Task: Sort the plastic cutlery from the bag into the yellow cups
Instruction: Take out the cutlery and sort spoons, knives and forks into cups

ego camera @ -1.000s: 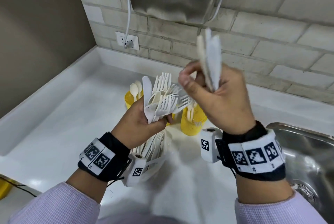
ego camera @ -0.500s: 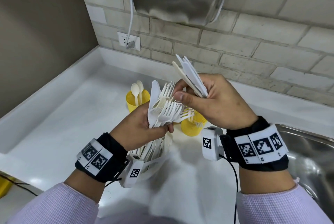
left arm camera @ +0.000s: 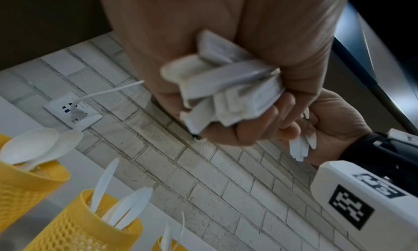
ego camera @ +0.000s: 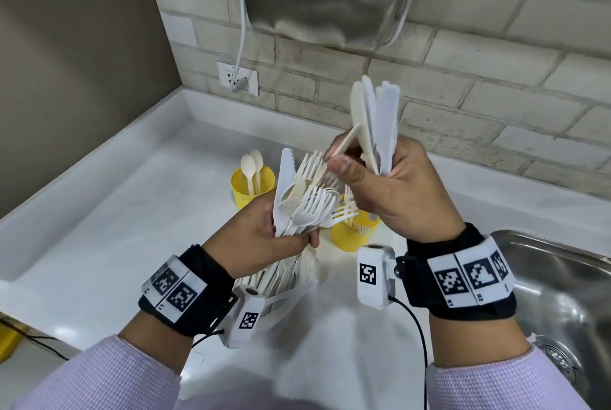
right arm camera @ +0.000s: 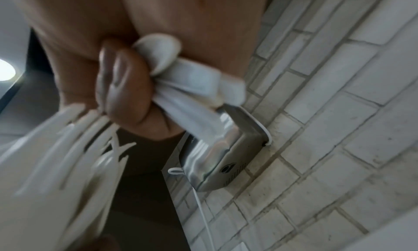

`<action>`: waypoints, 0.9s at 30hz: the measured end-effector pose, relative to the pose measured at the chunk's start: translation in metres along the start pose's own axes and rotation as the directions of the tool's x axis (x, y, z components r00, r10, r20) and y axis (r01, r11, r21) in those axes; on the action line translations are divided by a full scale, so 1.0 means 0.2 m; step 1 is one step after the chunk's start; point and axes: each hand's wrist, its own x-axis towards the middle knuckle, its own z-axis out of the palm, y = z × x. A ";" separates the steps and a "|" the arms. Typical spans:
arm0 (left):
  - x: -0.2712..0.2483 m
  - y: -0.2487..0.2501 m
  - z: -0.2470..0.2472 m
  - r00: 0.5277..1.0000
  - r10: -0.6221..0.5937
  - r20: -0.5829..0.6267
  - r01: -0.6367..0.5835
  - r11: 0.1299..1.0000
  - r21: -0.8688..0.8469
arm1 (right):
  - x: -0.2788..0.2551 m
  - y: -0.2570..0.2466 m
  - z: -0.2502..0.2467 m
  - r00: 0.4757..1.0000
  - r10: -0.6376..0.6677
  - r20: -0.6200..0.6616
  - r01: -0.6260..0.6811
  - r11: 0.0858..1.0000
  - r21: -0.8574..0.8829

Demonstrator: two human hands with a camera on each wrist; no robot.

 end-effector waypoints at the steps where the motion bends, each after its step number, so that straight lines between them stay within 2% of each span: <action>1: 0.00 0.00 0.00 1.000 0.004 -0.002 -0.004 1.000 -0.002 | 0.00 0.01 0.00 1.000 0.013 -0.028 -0.012 1.000 0.020; 4: 0.01 0.00 0.00 1.000 0.010 -0.012 -0.010 1.000 -0.008 | 0.02 0.01 0.00 0.992 0.055 -0.111 -0.033 0.981 0.190; 8: 0.01 0.00 0.01 1.000 0.021 -0.011 -0.021 1.000 -0.013 | 0.04 0.00 -0.02 0.965 0.043 -0.259 0.067 0.913 0.402; 12: 0.01 -0.01 0.01 1.000 0.024 -0.005 -0.024 1.000 -0.011 | 0.06 0.02 -0.04 0.921 0.188 -0.342 0.111 0.713 0.692; 14: 0.02 -0.02 0.01 1.000 0.023 -0.001 -0.023 1.000 0.009 | 0.07 0.02 -0.06 0.873 0.271 -0.407 0.181 0.594 0.784; 16: 0.02 -0.03 0.01 1.000 0.024 -0.017 -0.024 0.999 0.025 | 0.07 0.01 -0.08 0.809 0.341 -0.478 0.247 0.542 0.804; 17: 0.02 -0.03 0.01 0.999 0.025 -0.035 -0.024 0.999 0.034 | 0.07 0.01 -0.08 0.774 0.353 -0.525 0.261 0.577 0.774; 18: 0.03 -0.04 0.02 0.998 0.029 -0.059 -0.026 0.999 0.046 | 0.07 0.00 -0.07 0.741 0.335 -0.582 0.260 0.655 0.709; 20: 0.05 -0.04 0.03 0.992 0.039 -0.123 -0.027 0.995 0.097 | 0.06 -0.01 -0.06 0.709 0.184 -0.680 0.230 0.852 0.470; 21: 0.05 -0.05 0.03 0.984 0.038 -0.173 -0.013 0.990 0.144 | 0.05 -0.02 -0.03 0.718 0.067 -0.692 0.205 0.931 0.303; 22: 0.06 -0.06 0.03 0.971 0.037 -0.234 0.011 0.980 0.200 | 0.04 -0.03 -0.01 0.742 -0.055 -0.668 0.176 0.978 0.115; 24: 0.08 -0.07 0.03 0.928 0.057 -0.369 0.068 0.946 0.317 | 0.02 -0.03 0.04 0.822 -0.208 -0.531 0.101 0.970 -0.223; 25: 0.08 -0.08 0.03 0.903 0.079 -0.423 0.091 0.926 0.367 | 0.02 -0.03 0.06 0.865 -0.208 -0.457 0.056 0.944 -0.324; 27: 0.09 -0.08 0.03 0.868 0.107 -0.484 0.134 0.890 0.436 | 0.00 -0.02 0.11 0.918 -0.139 -0.372 -0.018 0.921 -0.389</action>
